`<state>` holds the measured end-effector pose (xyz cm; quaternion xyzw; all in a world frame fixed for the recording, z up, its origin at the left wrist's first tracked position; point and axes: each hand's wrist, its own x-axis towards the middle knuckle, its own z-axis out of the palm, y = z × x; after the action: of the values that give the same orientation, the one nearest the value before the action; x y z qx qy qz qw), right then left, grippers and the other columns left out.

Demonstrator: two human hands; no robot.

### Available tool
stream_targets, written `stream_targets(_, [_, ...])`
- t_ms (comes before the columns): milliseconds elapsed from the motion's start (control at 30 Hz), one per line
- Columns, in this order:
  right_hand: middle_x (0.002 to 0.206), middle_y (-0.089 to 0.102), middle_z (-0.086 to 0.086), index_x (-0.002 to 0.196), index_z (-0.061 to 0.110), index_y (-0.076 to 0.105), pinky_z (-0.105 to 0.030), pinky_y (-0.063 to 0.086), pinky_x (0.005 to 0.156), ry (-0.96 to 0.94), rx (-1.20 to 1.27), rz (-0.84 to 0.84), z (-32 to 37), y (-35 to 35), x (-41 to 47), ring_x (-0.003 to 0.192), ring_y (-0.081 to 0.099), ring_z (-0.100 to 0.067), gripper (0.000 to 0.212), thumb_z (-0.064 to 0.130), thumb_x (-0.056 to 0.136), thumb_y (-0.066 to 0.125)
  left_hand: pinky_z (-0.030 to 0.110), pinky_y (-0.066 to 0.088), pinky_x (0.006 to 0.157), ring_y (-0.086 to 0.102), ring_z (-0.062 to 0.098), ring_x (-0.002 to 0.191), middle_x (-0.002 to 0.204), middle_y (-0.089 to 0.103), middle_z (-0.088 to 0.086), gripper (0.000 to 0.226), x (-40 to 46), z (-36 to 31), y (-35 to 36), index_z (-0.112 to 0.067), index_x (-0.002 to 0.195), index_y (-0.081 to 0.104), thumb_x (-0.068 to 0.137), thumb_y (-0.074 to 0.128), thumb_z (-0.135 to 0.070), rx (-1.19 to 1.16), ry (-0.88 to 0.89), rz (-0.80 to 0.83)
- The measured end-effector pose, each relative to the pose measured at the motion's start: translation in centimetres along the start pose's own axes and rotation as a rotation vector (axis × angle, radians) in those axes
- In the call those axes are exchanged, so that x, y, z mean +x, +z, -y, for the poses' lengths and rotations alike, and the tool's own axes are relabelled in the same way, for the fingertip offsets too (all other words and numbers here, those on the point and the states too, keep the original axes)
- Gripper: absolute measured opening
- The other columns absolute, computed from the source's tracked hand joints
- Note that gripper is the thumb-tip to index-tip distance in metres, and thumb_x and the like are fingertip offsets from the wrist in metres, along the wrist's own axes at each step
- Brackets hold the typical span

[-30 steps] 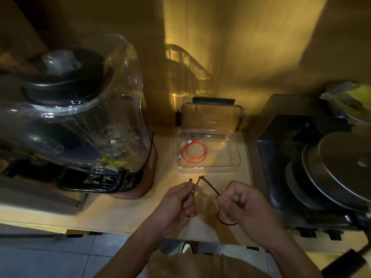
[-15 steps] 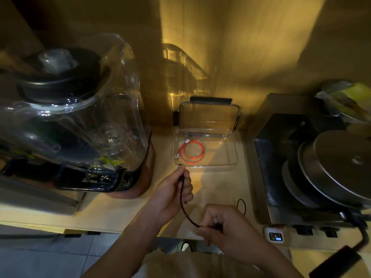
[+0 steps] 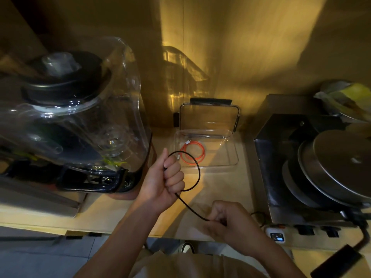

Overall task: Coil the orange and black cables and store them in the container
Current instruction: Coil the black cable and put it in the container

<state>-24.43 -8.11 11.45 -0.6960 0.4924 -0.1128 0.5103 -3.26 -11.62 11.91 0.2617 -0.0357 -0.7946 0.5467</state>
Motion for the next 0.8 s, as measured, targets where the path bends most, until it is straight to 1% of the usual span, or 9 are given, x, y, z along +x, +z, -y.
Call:
stream_targets(67, [0.059,0.067,0.003,0.069,0.020,0.063,-0.016,0.046,0.055,0.001,0.017,-0.036,-0.2,-0.5,0.2,0.054,0.059,0.000,0.018,0.024,0.082,0.074,0.020,0.010,0.034,0.009,0.006,0.039,0.048,0.012,-0.007,0.046,-0.2,-0.2,-0.3,-0.024,0.059,0.036,0.098,0.038,-0.047,0.006,-0.005,0.005])
stream_targets(200, [0.053,0.061,0.010,0.069,0.019,0.062,-0.022,0.044,0.057,-0.039,0.028,-0.068,-1.0,-1.7,0.5,0.052,0.054,-0.001,0.020,0.022,0.089,0.067,0.020,0.010,0.034,0.009,0.006,0.038,0.048,0.012,-0.009,0.047,-0.5,-0.9,-0.4,-0.023,0.059,0.038,0.100,0.035,-0.045,0.015,0.009,0.011])
stream_targets(267, [0.052,0.057,0.013,0.063,0.027,0.059,-0.024,0.041,0.056,-0.062,-0.022,-0.037,-1.3,-2.0,0.5,0.052,0.051,0.000,0.029,0.025,0.092,0.063,0.021,0.010,0.034,0.008,0.007,0.039,0.048,0.011,-0.009,0.048,-0.7,-1.1,-0.2,-0.023,0.057,0.038,0.100,0.035,-0.045,0.036,0.020,-0.005])
stream_targets(367, [0.054,0.049,0.008,0.062,0.022,0.058,-0.033,0.042,0.058,-0.069,-0.144,0.051,-1.5,-2.4,0.7,0.054,0.045,-0.002,0.035,0.033,0.095,0.055,0.022,0.009,0.035,0.008,0.008,0.039,0.048,0.011,-0.009,0.047,-0.8,-1.4,-0.3,-0.023,0.058,0.037,0.100,0.035,-0.044,0.076,0.031,0.005])
stream_targets(467, [0.054,0.052,0.012,0.059,0.037,0.060,-0.029,0.042,0.060,-0.003,-0.192,0.147,-1.9,-3.3,1.0,0.055,0.046,0.000,0.040,0.033,0.097,0.051,0.022,0.010,0.036,0.009,0.008,0.039,0.048,0.013,-0.008,0.046,-1.0,-2.0,-0.6,-0.022,0.059,0.039,0.100,0.035,-0.042,0.149,0.025,0.039])
stream_targets(533, [0.055,0.055,0.012,0.057,0.038,0.059,-0.027,0.042,0.060,0.035,-0.201,0.186,-2.0,-4.2,1.1,0.055,0.049,0.000,0.041,0.032,0.097,0.051,0.020,0.012,0.035,0.012,0.008,0.037,0.046,0.016,-0.008,0.044,-1.4,-2.8,-0.9,-0.021,0.061,0.041,0.099,0.042,-0.043,0.266,-0.004,0.074])
stream_targets(633, [0.055,0.058,0.014,0.059,0.026,0.059,-0.023,0.041,0.059,0.075,-0.215,0.197,-2.1,-5.1,1.3,0.054,0.049,0.001,0.039,0.028,0.097,0.051,0.019,0.018,0.036,0.023,0.007,0.035,0.044,0.029,-0.007,0.043,-2.1,-4.0,-1.2,-0.017,0.063,0.046,0.091,0.059,-0.046,0.577,-0.089,0.169])
stream_targets(733, [0.058,0.053,0.005,0.067,0.014,0.060,-0.028,0.043,0.059,0.095,-0.214,0.139,-2.4,-5.7,1.8,0.054,0.048,-0.002,0.034,0.027,0.097,0.051,0.025,0.015,0.039,0.021,0.011,0.038,0.045,0.031,-0.002,0.043,-2.8,-4.3,-0.8,-0.018,0.060,0.051,0.095,0.048,-0.044,0.942,-0.156,0.202])
stream_targets(800, [0.060,0.050,0.003,0.072,0.006,0.062,-0.026,0.043,0.054,0.091,-0.164,0.071,-2.4,-6.0,2.0,0.053,0.047,-0.003,0.034,0.026,0.098,0.051,0.024,0.014,0.040,0.020,0.011,0.041,0.047,0.031,-0.003,0.043,-3.1,-4.3,-0.5,-0.022,0.060,0.056,0.096,0.045,-0.043,1.059,-0.204,0.225])
